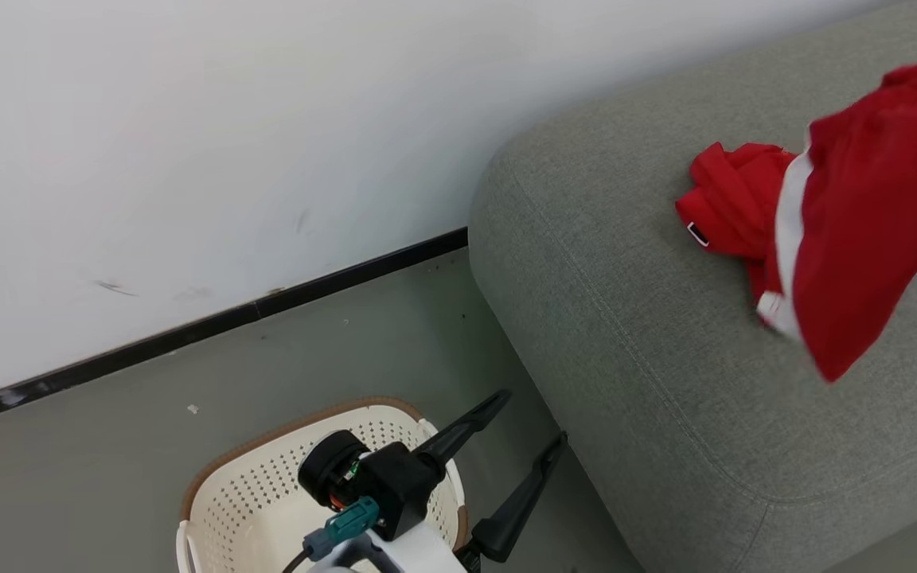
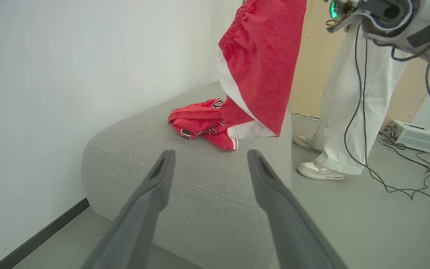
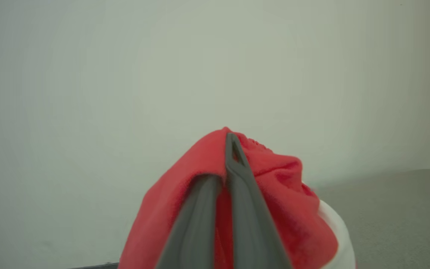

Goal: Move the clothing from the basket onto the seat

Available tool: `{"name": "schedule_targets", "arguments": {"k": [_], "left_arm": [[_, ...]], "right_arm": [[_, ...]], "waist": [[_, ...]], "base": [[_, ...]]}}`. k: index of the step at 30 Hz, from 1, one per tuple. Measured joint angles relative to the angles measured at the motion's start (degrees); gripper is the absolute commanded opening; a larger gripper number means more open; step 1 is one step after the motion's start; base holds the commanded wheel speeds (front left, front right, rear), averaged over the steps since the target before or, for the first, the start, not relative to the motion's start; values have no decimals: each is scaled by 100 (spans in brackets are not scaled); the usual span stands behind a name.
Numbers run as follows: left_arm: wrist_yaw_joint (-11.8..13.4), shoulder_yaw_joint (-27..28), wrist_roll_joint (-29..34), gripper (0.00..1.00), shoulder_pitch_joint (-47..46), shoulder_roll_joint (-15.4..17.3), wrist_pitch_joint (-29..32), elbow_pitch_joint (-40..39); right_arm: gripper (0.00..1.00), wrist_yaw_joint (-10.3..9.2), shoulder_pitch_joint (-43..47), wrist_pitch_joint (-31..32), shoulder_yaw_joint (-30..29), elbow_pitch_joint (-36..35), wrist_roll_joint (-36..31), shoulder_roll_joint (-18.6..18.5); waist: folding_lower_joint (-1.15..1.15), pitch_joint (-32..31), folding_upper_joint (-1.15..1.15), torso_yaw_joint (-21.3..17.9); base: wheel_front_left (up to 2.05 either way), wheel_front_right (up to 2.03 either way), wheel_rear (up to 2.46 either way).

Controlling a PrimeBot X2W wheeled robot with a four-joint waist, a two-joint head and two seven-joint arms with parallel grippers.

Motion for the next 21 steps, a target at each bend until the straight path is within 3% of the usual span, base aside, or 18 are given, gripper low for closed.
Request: {"name": "schedule_targets", "arguments": {"k": [12, 21], "left_arm": [[199, 127, 236, 100, -186, 152, 200, -487], [196, 78, 469, 100, -470, 288, 416, -813]], "right_arm": [[0, 0, -1349, 491, -357, 1388, -323, -92], [0, 0, -1881, 318, -704, 2279, -833, 83]], "waist": [[0, 573, 0, 153], [0, 1045, 0, 333]], "base": [[0, 0, 0], [0, 0, 0]]}}
